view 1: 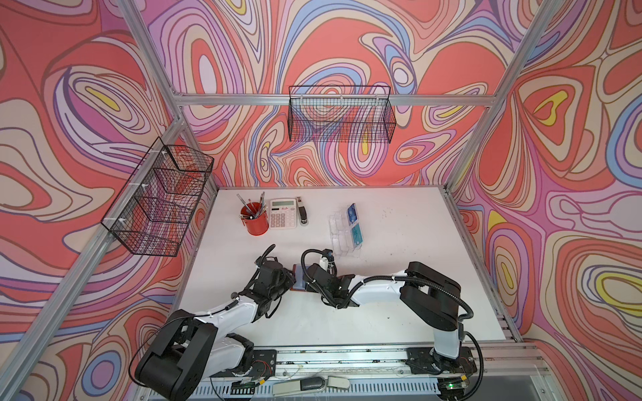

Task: Insert credit cards into a card holder
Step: Insert the credit card into the card slot.

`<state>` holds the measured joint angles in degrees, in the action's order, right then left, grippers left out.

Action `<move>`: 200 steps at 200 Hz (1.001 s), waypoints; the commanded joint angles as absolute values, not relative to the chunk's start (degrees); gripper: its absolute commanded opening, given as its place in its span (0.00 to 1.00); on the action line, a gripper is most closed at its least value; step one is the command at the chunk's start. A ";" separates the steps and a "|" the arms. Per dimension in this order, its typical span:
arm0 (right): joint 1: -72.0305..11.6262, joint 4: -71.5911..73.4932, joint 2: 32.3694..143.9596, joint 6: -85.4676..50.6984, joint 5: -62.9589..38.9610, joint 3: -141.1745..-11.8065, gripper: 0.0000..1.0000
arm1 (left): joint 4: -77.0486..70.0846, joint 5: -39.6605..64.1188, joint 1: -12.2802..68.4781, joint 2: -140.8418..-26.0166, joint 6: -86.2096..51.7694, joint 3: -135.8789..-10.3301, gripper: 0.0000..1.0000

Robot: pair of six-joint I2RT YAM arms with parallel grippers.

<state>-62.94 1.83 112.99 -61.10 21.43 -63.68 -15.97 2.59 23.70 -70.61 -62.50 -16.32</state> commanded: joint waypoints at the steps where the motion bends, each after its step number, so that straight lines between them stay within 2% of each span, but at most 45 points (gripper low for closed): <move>1: -62.84 5.04 115.26 -61.69 18.56 -64.05 0.49 | -11.84 2.85 24.25 -72.77 -63.99 -15.21 0.46; 35: -62.93 12.67 117.09 -61.09 13.52 -63.98 0.36 | -12.30 2.58 25.00 -72.52 -64.60 -15.11 0.45; 72: -63.02 17.21 118.28 -60.65 11.24 -63.74 0.27 | -12.15 2.11 25.43 -72.51 -64.86 -15.06 0.45; 117: -63.04 23.17 114.13 -59.06 12.51 -58.21 0.25 | -10.67 1.20 25.40 -70.49 -64.48 -15.03 0.45; 139: -63.02 19.49 111.71 -57.48 14.62 -58.18 0.28 | -7.99 0.07 25.40 -68.29 -64.07 -15.25 0.46; 179: -62.87 7.99 102.24 -54.76 25.02 -55.46 0.34 | -2.07 -3.02 25.32 -63.04 -62.52 -16.03 0.48; 200: -61.71 7.88 101.25 -54.02 24.23 -52.57 0.33 | -0.89 -3.39 25.32 -61.83 -61.82 -16.30 0.49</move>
<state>-62.63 11.94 102.72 -55.61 20.71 -55.59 -5.80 -1.15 25.19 -63.26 -63.00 -16.27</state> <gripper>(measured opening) 0.335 0.479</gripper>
